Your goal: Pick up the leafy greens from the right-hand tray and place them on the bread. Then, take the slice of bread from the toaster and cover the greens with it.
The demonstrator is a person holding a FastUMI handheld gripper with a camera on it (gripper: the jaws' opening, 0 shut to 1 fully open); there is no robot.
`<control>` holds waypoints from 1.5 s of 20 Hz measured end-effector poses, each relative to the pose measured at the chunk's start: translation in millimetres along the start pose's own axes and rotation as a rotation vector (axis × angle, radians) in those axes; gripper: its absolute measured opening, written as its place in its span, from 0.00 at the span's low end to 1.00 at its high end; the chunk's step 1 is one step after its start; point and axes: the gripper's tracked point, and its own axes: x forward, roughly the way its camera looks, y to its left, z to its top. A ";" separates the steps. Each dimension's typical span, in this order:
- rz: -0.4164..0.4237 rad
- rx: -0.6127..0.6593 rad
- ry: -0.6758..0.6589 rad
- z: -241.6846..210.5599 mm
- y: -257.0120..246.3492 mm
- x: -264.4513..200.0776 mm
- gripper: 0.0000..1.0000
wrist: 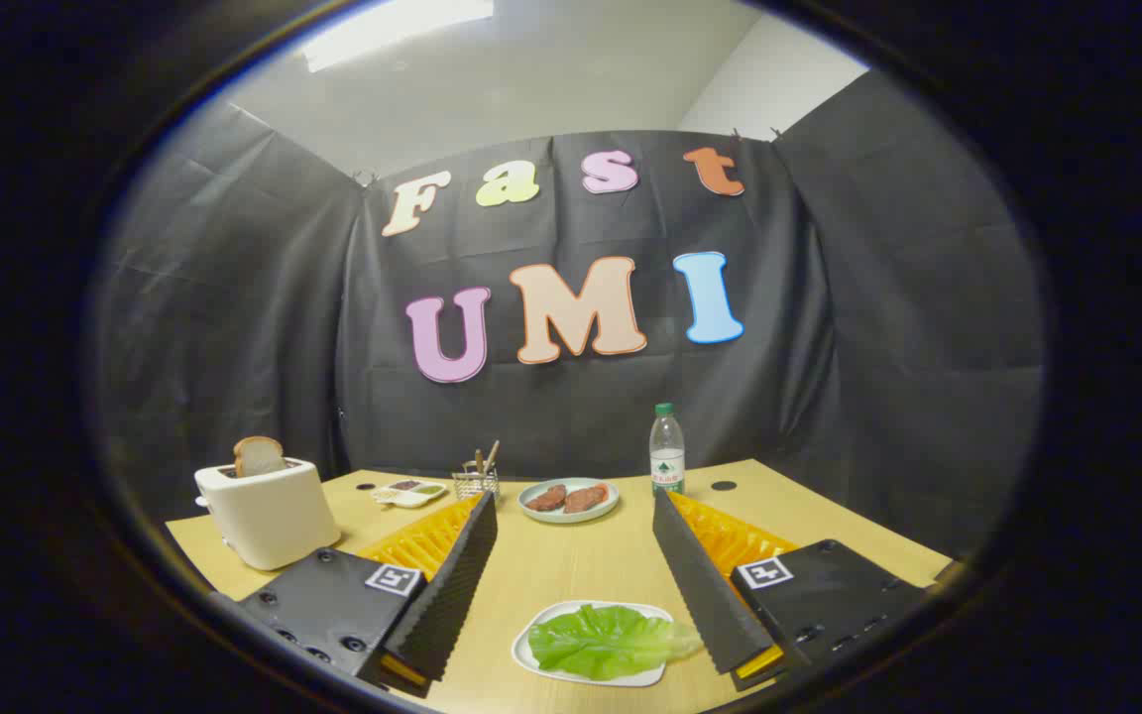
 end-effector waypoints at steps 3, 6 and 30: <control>-0.012 -0.040 0.018 -6.3 -1.1 1.9 1.00; 0.000 -0.059 0.038 -12.6 3.9 2.9 1.00; -0.163 -0.036 0.330 -114.8 -103.2 6.1 1.00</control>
